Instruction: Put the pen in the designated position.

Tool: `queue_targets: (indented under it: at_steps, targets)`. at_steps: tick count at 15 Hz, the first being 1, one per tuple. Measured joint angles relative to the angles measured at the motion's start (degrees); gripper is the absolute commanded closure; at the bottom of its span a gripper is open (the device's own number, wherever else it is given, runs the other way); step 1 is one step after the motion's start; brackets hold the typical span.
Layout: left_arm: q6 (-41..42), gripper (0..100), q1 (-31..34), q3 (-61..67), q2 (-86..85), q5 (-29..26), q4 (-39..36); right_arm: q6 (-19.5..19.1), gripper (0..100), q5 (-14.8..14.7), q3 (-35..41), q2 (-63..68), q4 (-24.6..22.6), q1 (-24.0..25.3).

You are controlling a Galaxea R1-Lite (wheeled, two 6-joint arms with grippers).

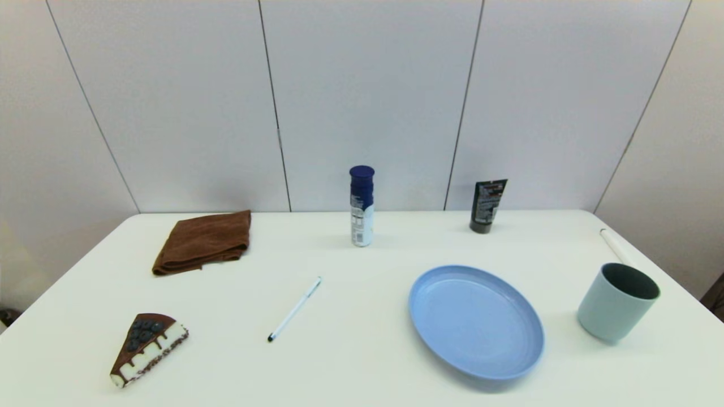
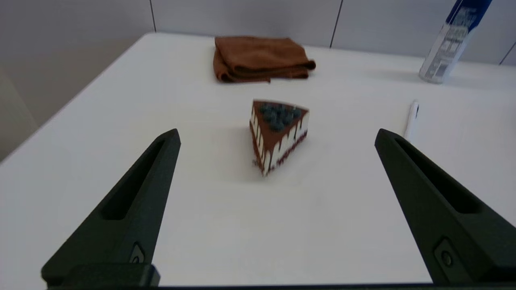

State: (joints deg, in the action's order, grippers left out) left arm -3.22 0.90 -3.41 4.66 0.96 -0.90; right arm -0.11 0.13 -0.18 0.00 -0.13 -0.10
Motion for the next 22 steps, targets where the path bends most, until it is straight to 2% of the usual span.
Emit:
queue_targets:
  at_steps: [2, 4, 10, 13, 17, 22]
  targets:
    - [1.40, 0, 0.11, -4.33, 5.81, -0.80, -2.95, 0.00, 0, 0.00, 0.00, 0.00, -0.02, 0.00]
    - [3.66, 0, 0.30, -9.20, 11.98, -3.80, -4.96, 0.01, 0, 0.02, 0.00, 0.00, -0.02, 0.00]
    - [9.08, 0, 0.69, -23.39, 31.15, -19.35, -6.92, -0.02, 0, 0.02, 0.00, 0.00, -0.02, 0.00]
    - [11.24, 0, -0.95, -26.49, 40.24, -26.65, -10.70, -0.02, 0, 0.00, 0.00, 0.00, -0.02, -0.01]
    - [11.34, 0, -10.33, -27.23, 51.30, -28.49, -17.03, -0.02, 0, 0.00, 0.00, 0.00, -0.02, 0.00]
    - [12.28, 0, -19.40, -29.00, 63.34, -27.14, -17.73, 0.04, 0, 0.00, 0.00, 0.00, -0.02, 0.00]
